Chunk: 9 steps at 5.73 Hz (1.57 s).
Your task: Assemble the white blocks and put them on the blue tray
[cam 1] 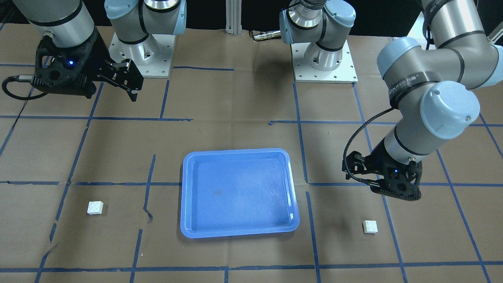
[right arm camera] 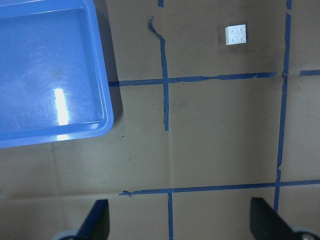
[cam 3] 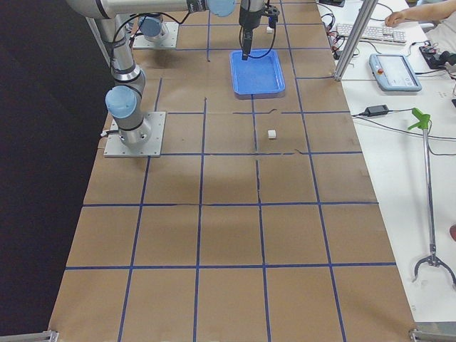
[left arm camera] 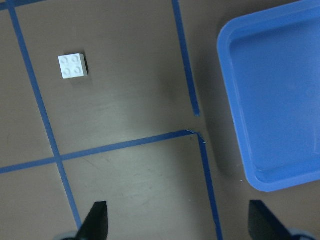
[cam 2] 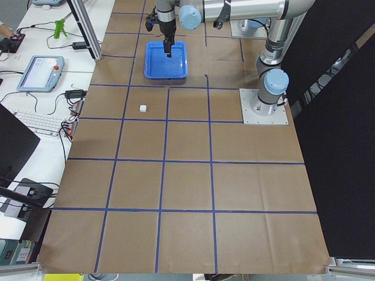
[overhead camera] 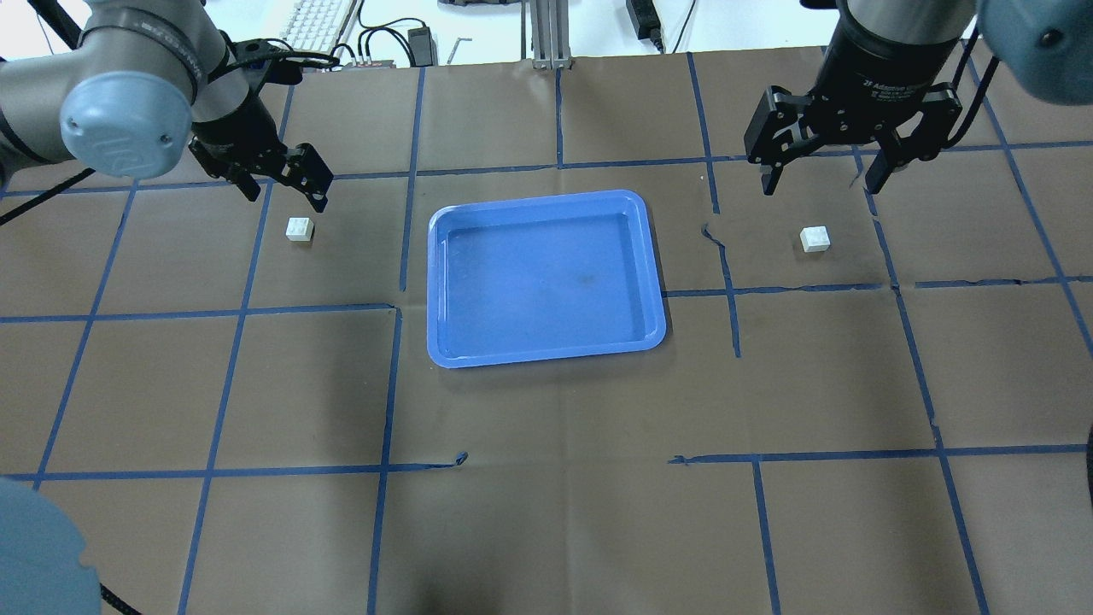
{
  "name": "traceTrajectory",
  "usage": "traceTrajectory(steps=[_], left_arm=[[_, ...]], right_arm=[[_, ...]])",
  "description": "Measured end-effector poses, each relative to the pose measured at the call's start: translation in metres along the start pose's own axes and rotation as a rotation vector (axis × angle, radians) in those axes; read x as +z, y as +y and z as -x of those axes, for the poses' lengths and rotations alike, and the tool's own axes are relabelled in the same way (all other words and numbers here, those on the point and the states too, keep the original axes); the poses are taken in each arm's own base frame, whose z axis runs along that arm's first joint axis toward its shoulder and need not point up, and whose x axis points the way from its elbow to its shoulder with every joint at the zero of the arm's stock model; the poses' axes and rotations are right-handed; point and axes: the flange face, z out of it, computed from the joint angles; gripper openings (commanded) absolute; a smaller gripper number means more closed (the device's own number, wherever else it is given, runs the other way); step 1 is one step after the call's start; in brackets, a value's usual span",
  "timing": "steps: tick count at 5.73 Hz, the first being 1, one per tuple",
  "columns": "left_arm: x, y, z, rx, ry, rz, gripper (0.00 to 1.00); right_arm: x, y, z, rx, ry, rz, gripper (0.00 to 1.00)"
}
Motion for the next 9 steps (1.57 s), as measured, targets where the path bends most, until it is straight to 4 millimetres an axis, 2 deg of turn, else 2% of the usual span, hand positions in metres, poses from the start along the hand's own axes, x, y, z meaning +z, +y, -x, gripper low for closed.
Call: traceTrajectory(steps=[1, 2, 3, 4, 5, 6, 7, 8, 9], left_arm=[[0.055, -0.017, 0.023, -0.006, -0.004, -0.005, 0.99], [0.099, -0.024, 0.042, -0.023, -0.007, -0.01, 0.99], [0.127, -0.023, 0.062, -0.049, -0.008, -0.011, 0.92], [0.141, -0.021, 0.075, -0.075, -0.004, -0.011, 0.82], [0.144, -0.022, 0.08, -0.095, -0.001, -0.017, 0.61], [0.143, -0.022, 0.081, -0.106, -0.001, -0.025, 0.4], [0.141, -0.023, 0.082, -0.106, -0.004, -0.035, 0.2], [0.136, -0.024, 0.082, -0.095, -0.009, -0.046, 0.07], [0.132, -0.024, 0.083, -0.076, -0.012, -0.052, 0.05]], right_arm=[[0.0, -0.002, -0.003, -0.189, 0.0, -0.003, 1.0], [0.002, -0.004, -0.007, -0.385, 0.002, -0.002, 1.0], [0.008, -0.009, -0.018, -0.591, -0.004, 0.007, 1.0], [0.017, -0.022, -0.041, -0.829, -0.015, 0.011, 1.0], [0.028, -0.038, -0.076, -1.083, -0.019, 0.0, 1.0], [0.037, -0.05, -0.116, -1.266, -0.043, -0.036, 0.99], [0.053, -0.062, -0.154, -1.353, -0.114, -0.115, 0.99], [0.08, -0.078, -0.192, -1.39, -0.218, -0.231, 0.99], [0.115, -0.096, -0.226, -1.42, -0.316, -0.35, 0.99]])
